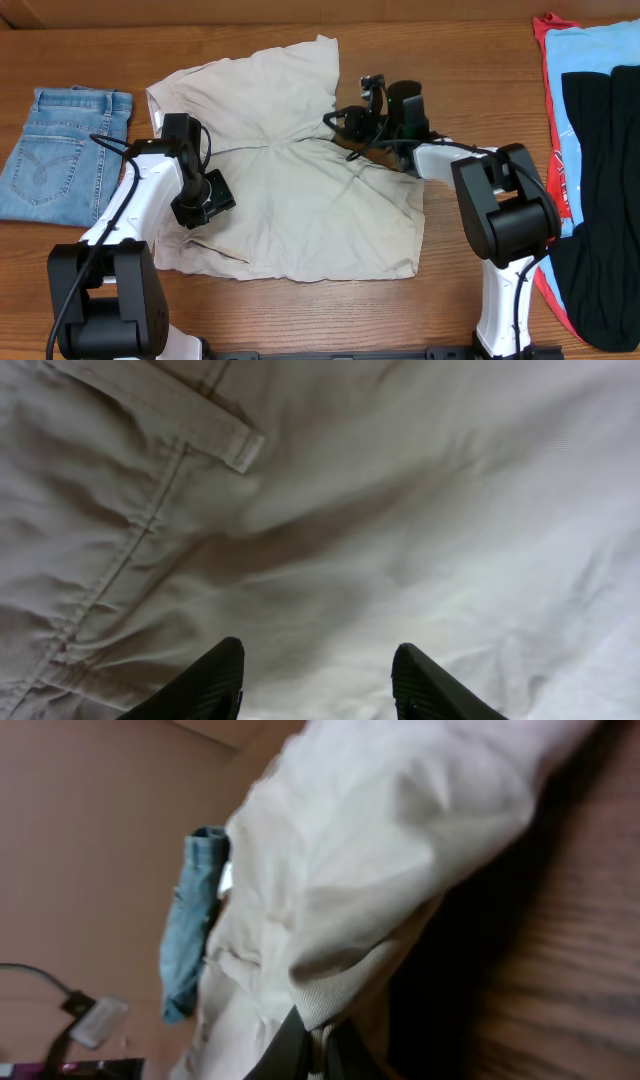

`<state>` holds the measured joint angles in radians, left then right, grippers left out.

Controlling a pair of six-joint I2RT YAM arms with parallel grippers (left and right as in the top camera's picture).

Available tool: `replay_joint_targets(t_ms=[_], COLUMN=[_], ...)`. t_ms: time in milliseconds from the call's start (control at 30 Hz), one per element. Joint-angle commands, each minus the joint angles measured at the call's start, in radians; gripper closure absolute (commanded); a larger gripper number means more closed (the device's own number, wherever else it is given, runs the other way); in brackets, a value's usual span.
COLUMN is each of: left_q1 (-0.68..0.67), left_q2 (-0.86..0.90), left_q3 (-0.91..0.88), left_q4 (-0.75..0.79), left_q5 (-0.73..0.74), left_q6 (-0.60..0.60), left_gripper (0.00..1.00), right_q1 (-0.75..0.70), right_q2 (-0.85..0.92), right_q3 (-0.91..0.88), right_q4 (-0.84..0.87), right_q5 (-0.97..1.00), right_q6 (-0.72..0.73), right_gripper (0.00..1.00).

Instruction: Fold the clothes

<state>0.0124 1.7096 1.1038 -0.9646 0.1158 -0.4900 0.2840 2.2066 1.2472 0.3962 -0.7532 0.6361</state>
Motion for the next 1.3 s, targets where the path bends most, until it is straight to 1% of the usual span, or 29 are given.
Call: replay_joint_targets(t_ms=[0,133,200,300,333,400,433,467,533,567,600,667,700,767,833,900,1000,1067,1167,1267], left_q1=[-0.007,-0.007,-0.007,-0.007,-0.007,-0.007,-0.007,-0.007,-0.007,-0.007,-0.007,-0.007,-0.007,-0.007,-0.007,-0.007,-0.007,-0.007,-0.007,-0.007], left_q2=[0.008,0.008,0.008,0.008,0.008,0.008,0.008,0.008,0.008,0.008,0.008,0.008,0.008,0.008,0.008,0.008,0.008,0.008,0.008,0.008], left_q3=[-0.003,-0.003,-0.003,-0.003,-0.003,-0.003,-0.003,-0.003,-0.003,-0.003,-0.003,-0.003,-0.003,-0.003,-0.003,-0.003,-0.003,-0.003,-0.003,-0.003], left_q4=[-0.002,-0.002,-0.002,-0.002,-0.001,0.000,0.000,0.000,-0.001,-0.002,-0.002,-0.002,-0.002,-0.002,-0.002,-0.003,-0.002,-0.002,-0.002,-0.002], left_q5=[-0.015,-0.016,-0.017,-0.022,-0.022,-0.022,-0.022,-0.022,-0.022,-0.022,-0.022,-0.021,-0.021,-0.021,-0.018,-0.018,-0.018,-0.018,-0.018,-0.018], left_q6=[0.004,0.004,0.004,0.004,0.004,0.004,0.004,0.004,0.004,0.003,0.004,0.003,0.003,0.003,0.003,0.003,0.003,0.003,0.003,0.003], left_gripper=[0.49,0.48,0.48,0.48,0.48,0.48,0.48,0.48,0.48,0.48,0.48,0.48,0.48,0.48,0.48,0.48,0.48,0.48,0.48,0.48], right_q1=[-0.024,-0.003,0.026,0.077,0.092,0.119,0.131,0.137,0.142,0.142,0.141,0.129,0.121,0.097,0.066,0.036,0.007,-0.006,-0.010,0.003], right_q2=[-0.063,-0.137,-0.167,-0.182,-0.182,-0.182,-0.181,-0.181,-0.181,-0.181,-0.181,-0.181,-0.181,-0.181,-0.181,-0.181,-0.175,-0.163,-0.124,-0.072], right_q3=[0.088,0.170,0.225,0.300,0.315,0.321,0.321,0.321,0.321,0.321,0.321,0.321,0.321,0.321,0.321,0.321,0.320,0.318,0.317,0.316], right_q4=[-0.012,-0.100,-0.199,-0.373,-0.427,-0.524,-0.592,-0.657,-0.778,-0.827,-0.858,-0.901,-0.909,-0.917,-0.914,-0.911,-0.912,-0.916,-0.921,-0.910], right_q5=[-0.097,-0.114,-0.117,-0.116,-0.116,-0.101,-0.068,-0.009,0.195,0.326,0.428,0.599,0.644,0.675,0.674,0.671,0.650,0.595,0.491,0.439], right_q6=[0.004,-0.020,-0.060,-0.179,-0.224,-0.328,-0.391,-0.441,-0.473,-0.472,-0.463,-0.433,-0.422,-0.418,-0.393,-0.369,-0.370,-0.371,-0.375,-0.377], right_gripper=[0.96,0.96,0.95,0.94,0.92,0.78,0.70,0.64,0.61,0.59,0.53,0.50,0.47,0.45,0.42,0.42,0.42,0.37,0.36,0.36])
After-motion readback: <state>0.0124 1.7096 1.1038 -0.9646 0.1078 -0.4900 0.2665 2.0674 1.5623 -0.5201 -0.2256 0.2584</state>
